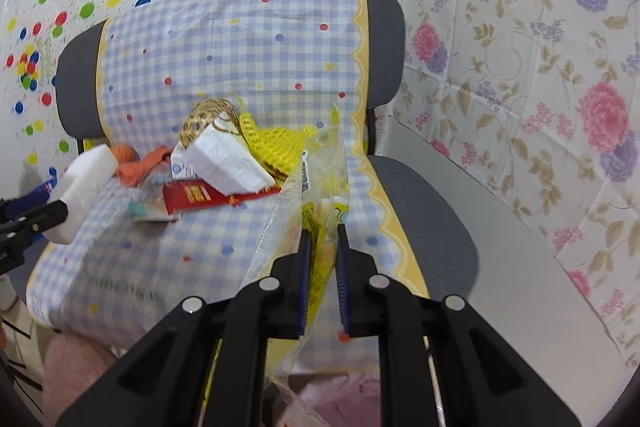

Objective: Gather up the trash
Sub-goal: 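Carry both items over the pink bin and open both tools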

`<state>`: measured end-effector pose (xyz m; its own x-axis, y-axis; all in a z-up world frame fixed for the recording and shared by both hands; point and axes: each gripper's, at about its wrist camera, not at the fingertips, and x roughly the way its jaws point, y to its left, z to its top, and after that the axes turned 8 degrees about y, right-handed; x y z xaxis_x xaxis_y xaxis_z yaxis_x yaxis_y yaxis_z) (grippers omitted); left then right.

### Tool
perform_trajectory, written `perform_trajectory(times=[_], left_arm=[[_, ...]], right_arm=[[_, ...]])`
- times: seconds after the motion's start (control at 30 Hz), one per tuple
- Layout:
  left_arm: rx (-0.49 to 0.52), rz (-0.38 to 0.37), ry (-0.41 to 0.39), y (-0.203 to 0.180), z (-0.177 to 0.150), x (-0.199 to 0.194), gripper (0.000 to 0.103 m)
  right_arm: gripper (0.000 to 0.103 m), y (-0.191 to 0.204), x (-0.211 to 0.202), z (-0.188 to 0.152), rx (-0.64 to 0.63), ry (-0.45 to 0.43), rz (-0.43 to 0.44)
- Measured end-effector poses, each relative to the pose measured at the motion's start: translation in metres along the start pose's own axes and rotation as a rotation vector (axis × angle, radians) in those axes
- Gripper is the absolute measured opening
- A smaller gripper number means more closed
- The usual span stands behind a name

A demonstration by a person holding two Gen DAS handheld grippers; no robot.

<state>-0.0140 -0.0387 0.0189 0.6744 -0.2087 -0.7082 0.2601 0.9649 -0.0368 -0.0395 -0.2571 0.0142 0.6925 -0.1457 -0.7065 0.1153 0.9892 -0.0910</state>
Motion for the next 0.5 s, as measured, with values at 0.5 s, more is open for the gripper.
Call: perform_trajectory(times=[0.5], left_arm=[[0.236, -0.261, 0.047, -0.124, -0.061, 0.000, 0.059]], right_arm=[[0.012, -0.042, -0.049, -0.097, 0.026, 0.077, -0.183]])
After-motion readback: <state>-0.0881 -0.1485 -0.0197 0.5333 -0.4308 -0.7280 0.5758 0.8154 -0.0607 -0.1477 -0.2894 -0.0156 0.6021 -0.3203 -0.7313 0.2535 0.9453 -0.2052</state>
